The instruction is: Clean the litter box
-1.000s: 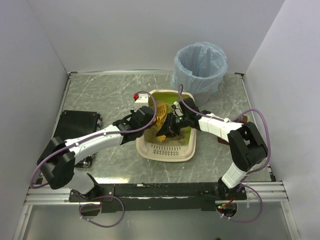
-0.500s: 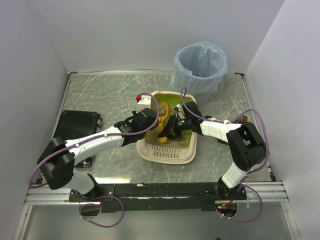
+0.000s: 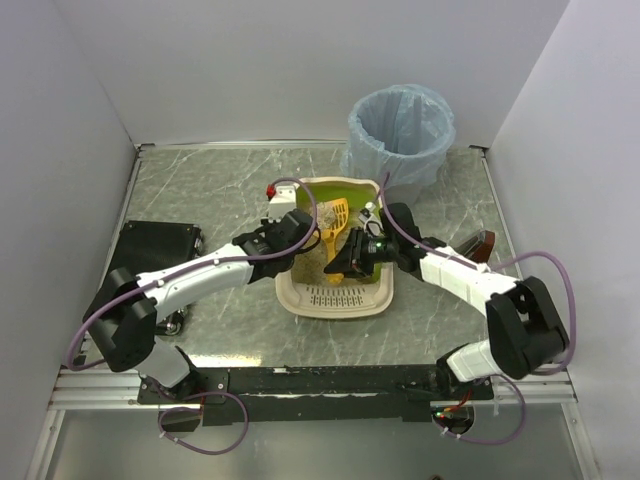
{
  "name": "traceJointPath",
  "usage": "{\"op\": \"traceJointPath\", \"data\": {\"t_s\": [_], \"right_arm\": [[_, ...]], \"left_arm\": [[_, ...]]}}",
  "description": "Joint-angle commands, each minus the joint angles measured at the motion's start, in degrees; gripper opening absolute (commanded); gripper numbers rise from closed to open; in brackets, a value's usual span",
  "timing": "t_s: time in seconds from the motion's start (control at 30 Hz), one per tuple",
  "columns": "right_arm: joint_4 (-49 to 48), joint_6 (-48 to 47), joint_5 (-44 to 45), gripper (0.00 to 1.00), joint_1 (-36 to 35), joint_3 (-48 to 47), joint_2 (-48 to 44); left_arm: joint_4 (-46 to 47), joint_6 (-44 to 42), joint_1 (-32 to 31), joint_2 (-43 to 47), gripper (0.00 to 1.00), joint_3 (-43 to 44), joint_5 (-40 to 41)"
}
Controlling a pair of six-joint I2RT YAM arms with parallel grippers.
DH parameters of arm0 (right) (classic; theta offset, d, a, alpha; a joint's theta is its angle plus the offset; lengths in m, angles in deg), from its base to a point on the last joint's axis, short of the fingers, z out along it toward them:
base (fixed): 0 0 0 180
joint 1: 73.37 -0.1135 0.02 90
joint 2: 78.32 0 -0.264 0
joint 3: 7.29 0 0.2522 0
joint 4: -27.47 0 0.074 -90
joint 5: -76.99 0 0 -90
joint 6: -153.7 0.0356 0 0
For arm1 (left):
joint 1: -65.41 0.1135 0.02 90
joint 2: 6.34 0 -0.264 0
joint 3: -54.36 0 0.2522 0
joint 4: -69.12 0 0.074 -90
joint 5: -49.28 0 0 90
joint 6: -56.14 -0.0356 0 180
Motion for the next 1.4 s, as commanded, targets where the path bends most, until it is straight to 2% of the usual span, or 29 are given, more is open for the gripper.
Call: {"op": "traceJointPath", "data": {"t_s": [0.0, 0.37, 0.5, 0.53, 0.63, 0.73, 0.87, 1.0, 1.13, 1.27, 1.37], "right_arm": [[-3.2, -0.5, -1.7, 0.00, 0.5, 2.2, -5.2], [-2.2, -5.5, -9.5, 0.00, 1.8, 4.6, -12.8], [-4.6, -4.6, -14.9, 0.00, 2.4, 1.6, -10.0], [-8.5, -3.1, -17.9, 0.00, 2.4, 1.2, -9.5], [-12.9, 0.1, -22.7, 0.00, 2.9, 5.5, -12.9], [-7.2, -3.1, -25.4, 0.00, 6.0, 6.5, -16.1], [-21.4, 6.3, -32.3, 0.00, 7.0, 7.3, -14.3], [-29.1, 14.0, -36.2, 0.00, 10.7, 13.1, -15.9], [-30.2, 13.2, -37.0, 0.00, 9.7, 11.3, -12.2], [-35.9, 16.3, -37.2, 0.00, 10.8, 14.5, -12.9], [-36.6, 16.3, -37.3, 0.00, 10.1, 10.1, -8.0]], "left_arm": [[15.9, 8.5, 1.6, 4.2, 0.01, 3.5, 1.9], [19.7, 8.8, 4.4, 7.3, 0.01, -4.3, -3.0], [20.6, 8.9, 4.7, 8.6, 0.01, -6.0, -3.7], [20.6, 9.0, 4.9, 8.7, 0.01, -6.2, -3.7], [20.5, 9.3, 5.3, 9.4, 0.01, -6.7, -3.7], [22.4, 8.5, 5.5, 10.0, 0.01, -7.2, -4.4], [22.4, 8.4, 5.7, 9.9, 0.01, -7.0, -5.0], [23.1, 8.3, 5.7, 10.6, 0.01, -7.4, -5.1], [24.0, 7.8, 5.9, 10.3, 0.01, -7.2, -6.3], [21.9, 7.8, 6.1, 8.8, 0.01, -5.5, -5.1], [22.1, 7.7, 6.1, 8.9, 0.01, -5.4, -5.9]]}}
